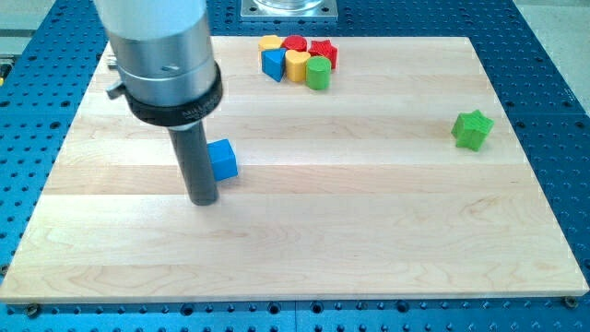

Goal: Slide the blue cube to the center of the board

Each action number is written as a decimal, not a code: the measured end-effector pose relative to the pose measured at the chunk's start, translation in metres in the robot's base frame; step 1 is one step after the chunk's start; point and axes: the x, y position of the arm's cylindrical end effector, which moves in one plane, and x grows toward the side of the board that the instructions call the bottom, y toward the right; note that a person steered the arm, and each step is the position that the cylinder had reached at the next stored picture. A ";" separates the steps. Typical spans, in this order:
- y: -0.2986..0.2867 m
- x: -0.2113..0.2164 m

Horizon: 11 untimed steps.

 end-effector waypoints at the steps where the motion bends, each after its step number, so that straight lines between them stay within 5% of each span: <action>1: -0.014 -0.051; 3: -0.026 -0.073; 5: -0.035 -0.019; 7: 0.052 -0.046; 10: 0.004 -0.049; 11: 0.008 -0.093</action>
